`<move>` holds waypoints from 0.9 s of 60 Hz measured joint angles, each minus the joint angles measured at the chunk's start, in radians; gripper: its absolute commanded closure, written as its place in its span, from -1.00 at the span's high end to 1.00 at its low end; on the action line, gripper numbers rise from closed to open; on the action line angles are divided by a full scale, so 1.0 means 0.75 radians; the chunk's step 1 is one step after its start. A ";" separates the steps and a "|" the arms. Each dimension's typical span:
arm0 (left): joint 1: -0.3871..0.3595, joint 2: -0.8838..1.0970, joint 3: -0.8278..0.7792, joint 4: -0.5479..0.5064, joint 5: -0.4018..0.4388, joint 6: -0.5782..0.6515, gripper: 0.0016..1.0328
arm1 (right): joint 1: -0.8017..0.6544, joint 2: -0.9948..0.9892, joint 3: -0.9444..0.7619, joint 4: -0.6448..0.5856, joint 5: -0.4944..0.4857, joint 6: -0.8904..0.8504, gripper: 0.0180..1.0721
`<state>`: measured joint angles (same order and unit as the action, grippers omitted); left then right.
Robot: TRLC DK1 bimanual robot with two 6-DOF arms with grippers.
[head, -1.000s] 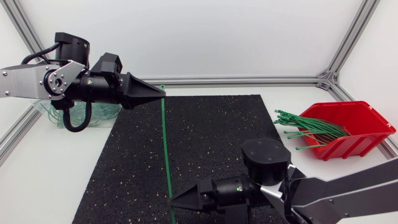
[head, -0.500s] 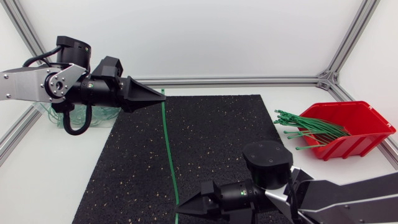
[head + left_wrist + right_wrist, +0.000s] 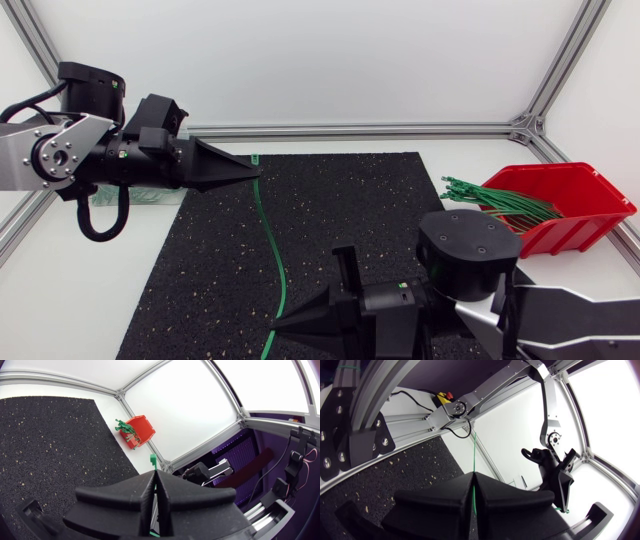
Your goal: Take a green cable tie from the red box, thread the tail through the head to close it, then place it in the transparent bin on the left.
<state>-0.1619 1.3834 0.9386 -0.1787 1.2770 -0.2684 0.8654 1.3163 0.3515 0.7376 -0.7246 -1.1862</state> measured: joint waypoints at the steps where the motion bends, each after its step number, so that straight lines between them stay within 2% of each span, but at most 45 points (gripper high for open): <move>1: -0.006 -0.011 -0.010 0.000 -0.005 0.005 -0.93 | 0.006 -0.005 -0.002 0.001 0.005 0.015 -0.89; 16: -0.100 -0.161 -0.078 0.056 -0.135 0.010 -0.93 | 0.057 -0.049 -0.096 0.054 0.020 0.087 -0.89; 30: -0.110 -0.161 -0.079 0.060 -0.151 0.010 -0.93 | 0.053 -0.016 -0.140 0.153 0.018 0.087 -0.89; 54: -0.110 -0.164 -0.082 0.058 -0.169 0.009 -0.93 | 0.048 0.025 -0.164 0.209 0.014 0.141 -0.89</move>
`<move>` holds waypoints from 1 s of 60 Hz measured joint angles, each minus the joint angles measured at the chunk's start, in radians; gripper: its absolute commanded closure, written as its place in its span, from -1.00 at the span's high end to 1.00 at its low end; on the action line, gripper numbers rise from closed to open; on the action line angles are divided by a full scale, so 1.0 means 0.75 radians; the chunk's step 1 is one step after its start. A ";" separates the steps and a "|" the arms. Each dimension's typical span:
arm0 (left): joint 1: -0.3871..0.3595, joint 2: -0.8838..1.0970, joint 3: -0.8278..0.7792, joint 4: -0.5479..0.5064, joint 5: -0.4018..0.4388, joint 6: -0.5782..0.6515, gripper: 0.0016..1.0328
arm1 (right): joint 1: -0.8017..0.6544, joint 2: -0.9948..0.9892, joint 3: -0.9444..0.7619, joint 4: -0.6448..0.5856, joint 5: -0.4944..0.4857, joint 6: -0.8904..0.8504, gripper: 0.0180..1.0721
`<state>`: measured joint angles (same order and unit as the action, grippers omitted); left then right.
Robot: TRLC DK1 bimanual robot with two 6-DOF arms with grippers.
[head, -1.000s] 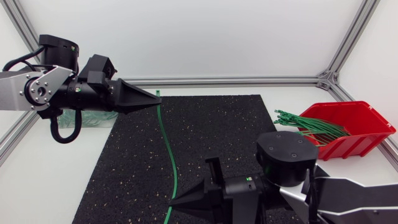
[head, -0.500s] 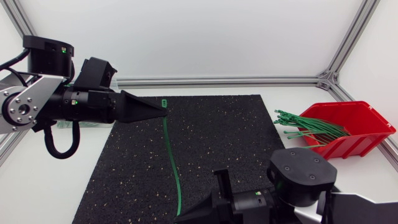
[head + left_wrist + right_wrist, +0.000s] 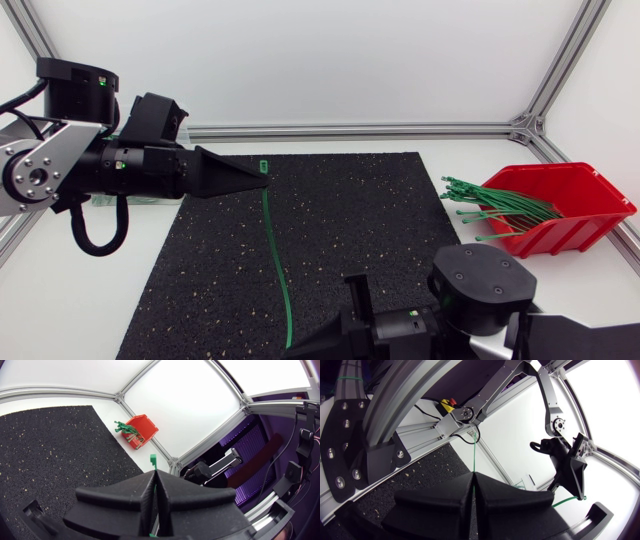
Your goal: Take a green cable tie from the red box, thread the tail through the head to close it, then place it in the transparent bin on the left.
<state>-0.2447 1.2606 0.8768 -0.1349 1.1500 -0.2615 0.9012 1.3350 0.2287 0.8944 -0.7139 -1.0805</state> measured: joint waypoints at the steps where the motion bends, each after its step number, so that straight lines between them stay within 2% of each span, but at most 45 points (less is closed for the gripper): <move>1: 0.000 -0.002 0.000 0.000 -0.001 0.000 -0.93 | 0.001 0.000 -0.001 0.000 0.000 0.009 -0.89; 19: -0.027 -0.017 -0.002 -0.001 -0.016 -0.001 -0.93 | 0.006 -0.050 -0.002 -0.080 0.005 0.267 -0.89; 22: -0.035 -0.018 -0.004 -0.001 -0.026 -0.001 -0.93 | 0.013 -0.092 0.009 -0.209 0.003 0.292 -0.89; 29: -0.048 -0.042 -0.026 -0.005 -0.045 -0.001 -0.93 | 0.053 -0.238 0.090 -0.663 0.039 0.307 -0.89; 38: -0.060 -0.105 -0.056 -0.004 -0.059 0.000 -0.92 | 0.098 -0.369 0.229 -0.954 0.057 0.389 -0.89; 46: -0.078 -0.173 -0.083 0.001 -0.099 -0.001 -0.92 | 0.098 -0.474 0.307 -1.107 0.018 0.486 -0.89; 60: -0.171 -0.301 -0.120 0.002 -0.215 -0.015 -0.92 | 0.110 -0.660 0.383 -1.210 -0.016 0.790 -0.89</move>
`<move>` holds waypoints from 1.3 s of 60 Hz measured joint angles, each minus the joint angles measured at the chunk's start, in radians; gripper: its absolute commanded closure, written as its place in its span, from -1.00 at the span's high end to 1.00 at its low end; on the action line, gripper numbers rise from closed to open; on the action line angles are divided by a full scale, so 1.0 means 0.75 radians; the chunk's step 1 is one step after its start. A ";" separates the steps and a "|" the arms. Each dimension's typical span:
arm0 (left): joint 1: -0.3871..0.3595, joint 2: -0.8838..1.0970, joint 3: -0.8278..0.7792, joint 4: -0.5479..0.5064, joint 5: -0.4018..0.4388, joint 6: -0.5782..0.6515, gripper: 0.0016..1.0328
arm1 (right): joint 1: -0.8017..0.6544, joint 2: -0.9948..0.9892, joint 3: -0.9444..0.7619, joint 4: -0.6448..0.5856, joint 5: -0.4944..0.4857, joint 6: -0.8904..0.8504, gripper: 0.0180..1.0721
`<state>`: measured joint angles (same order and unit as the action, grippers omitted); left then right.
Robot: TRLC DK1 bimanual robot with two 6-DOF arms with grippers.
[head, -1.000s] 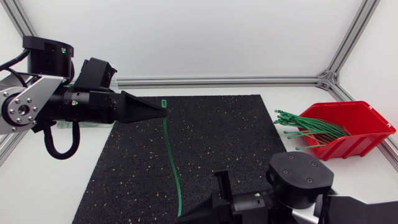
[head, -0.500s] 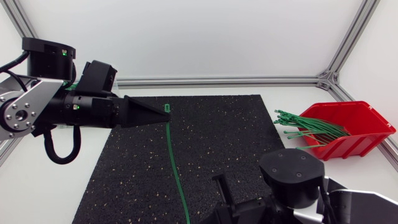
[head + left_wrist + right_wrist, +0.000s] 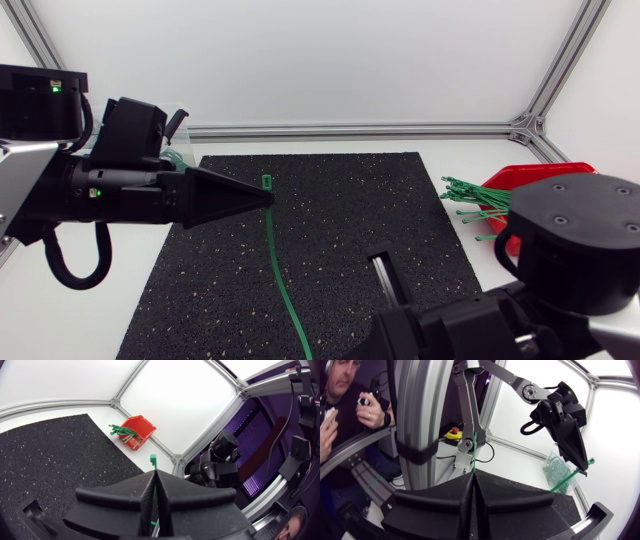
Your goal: Take a green cable tie from the red box, thread the tail through the head to close it, then place it in the transparent bin on the left.
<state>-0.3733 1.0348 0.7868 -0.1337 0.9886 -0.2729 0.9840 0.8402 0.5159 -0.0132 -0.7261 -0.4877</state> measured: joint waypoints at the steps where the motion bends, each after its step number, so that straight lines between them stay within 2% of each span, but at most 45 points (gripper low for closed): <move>1: -0.009 -0.010 -0.002 0.000 -0.006 -0.002 -0.92 | 0.000 -0.002 0.009 -0.004 -0.007 0.024 -0.89; 8: -0.075 -0.083 -0.005 0.000 -0.052 -0.031 -0.92 | 0.004 -0.005 0.069 -0.051 -0.054 0.225 -0.89; 20: -0.181 -0.201 -0.009 0.001 -0.137 -0.098 -0.92 | -0.014 0.054 0.208 -0.059 -0.235 0.690 -0.89; 35: -0.267 -0.271 -0.011 0.025 -0.200 -0.186 -0.92 | -0.060 0.137 0.352 -0.059 -0.299 1.046 -0.89; 54: -0.281 -0.372 -0.019 0.035 -0.209 -0.240 -0.92 | -0.095 0.216 0.472 -0.003 -0.394 1.378 -0.89; 72: -0.301 -0.399 -0.050 0.049 -0.209 -0.240 -0.92 | -0.137 0.244 0.539 0.019 -0.404 1.652 -0.89; 78: -0.301 -0.399 -0.056 0.067 -0.210 -0.240 -0.91 | -0.167 0.244 0.556 0.032 -0.408 1.815 -0.89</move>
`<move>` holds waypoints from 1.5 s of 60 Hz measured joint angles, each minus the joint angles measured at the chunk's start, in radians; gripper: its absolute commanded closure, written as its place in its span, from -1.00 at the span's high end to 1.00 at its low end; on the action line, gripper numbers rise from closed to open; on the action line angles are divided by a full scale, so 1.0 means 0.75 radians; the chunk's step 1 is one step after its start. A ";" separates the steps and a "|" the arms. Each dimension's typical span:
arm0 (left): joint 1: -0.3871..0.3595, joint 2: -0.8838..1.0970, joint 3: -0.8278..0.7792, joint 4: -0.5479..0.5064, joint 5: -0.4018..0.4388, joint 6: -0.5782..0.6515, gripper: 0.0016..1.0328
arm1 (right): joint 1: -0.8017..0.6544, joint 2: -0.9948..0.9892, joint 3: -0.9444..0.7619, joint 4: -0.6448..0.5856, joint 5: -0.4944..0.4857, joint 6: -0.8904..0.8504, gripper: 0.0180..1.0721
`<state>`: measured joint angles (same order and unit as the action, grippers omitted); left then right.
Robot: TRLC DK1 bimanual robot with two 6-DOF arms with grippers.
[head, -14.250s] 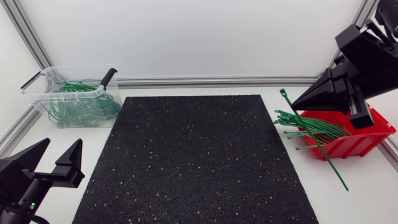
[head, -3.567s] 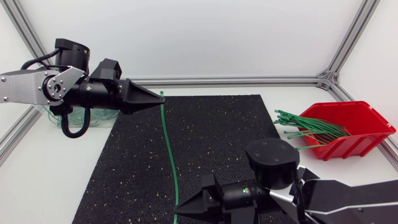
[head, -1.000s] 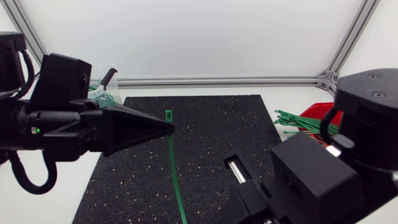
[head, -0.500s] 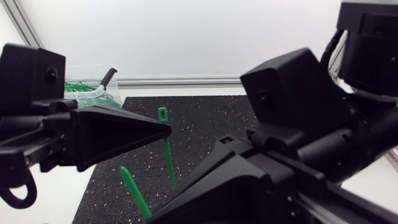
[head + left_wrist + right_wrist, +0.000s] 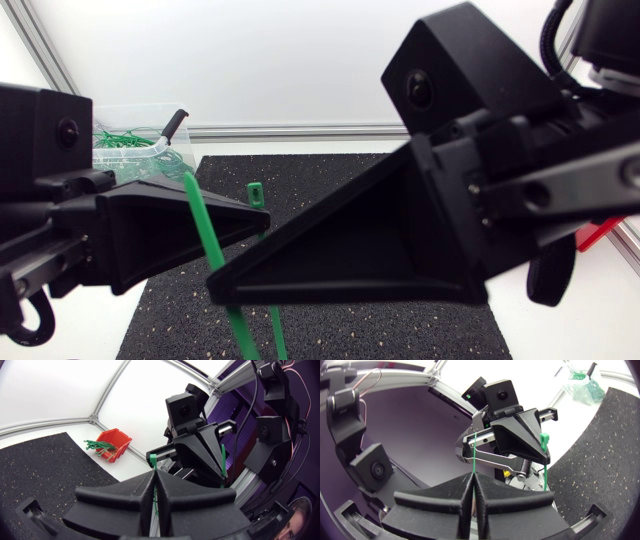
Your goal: Take a green cable tie from the red box, thread the tail through the head to close it, then place it in the transparent bin on the left.
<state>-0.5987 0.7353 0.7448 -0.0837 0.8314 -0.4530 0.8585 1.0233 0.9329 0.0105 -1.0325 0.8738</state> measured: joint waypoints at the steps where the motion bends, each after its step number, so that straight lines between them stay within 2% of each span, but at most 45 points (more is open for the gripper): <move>1: 0.000 0.001 0.000 0.001 0.001 0.000 -0.90 | -0.009 0.000 0.002 0.004 -0.002 0.027 -0.89; 9: 0.000 0.000 -0.001 0.019 0.001 0.000 -0.90 | -0.059 0.003 0.018 0.022 -0.007 0.187 -0.89; 19: 0.003 0.001 -0.001 0.021 0.000 0.000 -0.90 | -0.064 0.010 0.022 -0.015 -0.016 0.268 -0.89; 52: 0.027 0.016 0.000 0.055 -0.015 -0.001 -0.90 | -0.073 0.034 0.047 -0.260 -0.025 0.303 -0.89; 77: 0.007 0.003 0.000 0.057 -0.041 -0.001 -0.90 | -0.135 0.022 0.046 -0.260 -0.025 0.322 -0.89; 90: -0.054 0.000 0.000 0.059 -0.140 0.006 -0.90 | -0.135 0.022 0.045 -0.260 -0.025 0.323 -0.89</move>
<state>-0.6392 0.7353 0.7448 -0.0395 0.7261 -0.4488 0.7570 1.0401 0.9668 -0.1848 -1.0515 1.1160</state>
